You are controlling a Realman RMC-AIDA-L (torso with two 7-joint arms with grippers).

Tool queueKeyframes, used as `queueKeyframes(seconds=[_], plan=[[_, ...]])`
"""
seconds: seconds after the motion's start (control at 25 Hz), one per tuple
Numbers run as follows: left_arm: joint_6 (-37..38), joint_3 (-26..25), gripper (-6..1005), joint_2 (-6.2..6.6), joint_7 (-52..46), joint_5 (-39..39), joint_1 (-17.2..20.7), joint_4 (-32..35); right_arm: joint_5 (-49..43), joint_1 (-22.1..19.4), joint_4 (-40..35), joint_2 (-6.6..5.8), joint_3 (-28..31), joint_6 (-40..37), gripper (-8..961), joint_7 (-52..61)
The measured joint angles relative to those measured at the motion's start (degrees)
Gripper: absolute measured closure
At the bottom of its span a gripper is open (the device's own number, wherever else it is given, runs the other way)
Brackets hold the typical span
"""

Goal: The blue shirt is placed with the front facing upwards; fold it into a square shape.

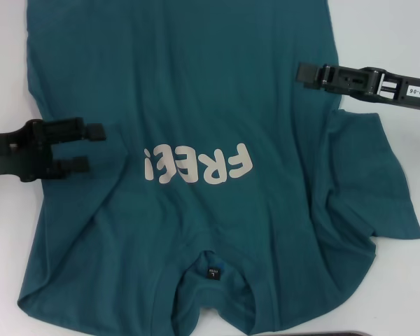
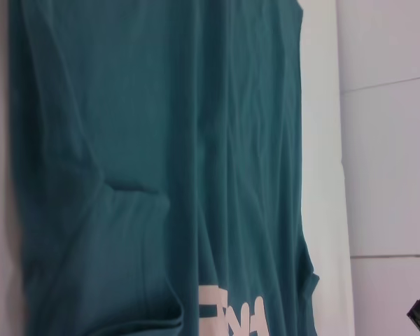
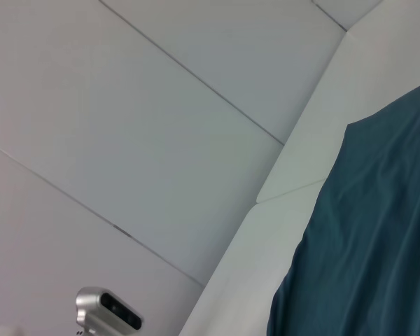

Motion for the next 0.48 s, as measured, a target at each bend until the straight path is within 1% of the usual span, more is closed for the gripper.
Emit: queueKeyframes(seconds=[0.12,0.2,0.36,0.48], plan=[[1.13,-0.47,105,0.6,-0.05,-0.19,1.18,-2.14,0.05,0.0,0.01,0.0,0.0,-0.01,54,0.0],[1.65,-1.21,105,1.35,-0.15,-0.27,2.28,-3.7,0.05,0.0,0.01,0.0,0.0,0.0,54,0.0],[2.77,-2.48,105,2.52,0.39,-0.46,3.9,-4.81,0.04,0.0,0.01,-0.07,0.0,0.04,54,0.0],[4.08,-3.6,105,2.63,1.87,-1.26,4.55,-4.91,0.03,0.0,0.01,-0.42,0.0,-0.4,53,0.55]])
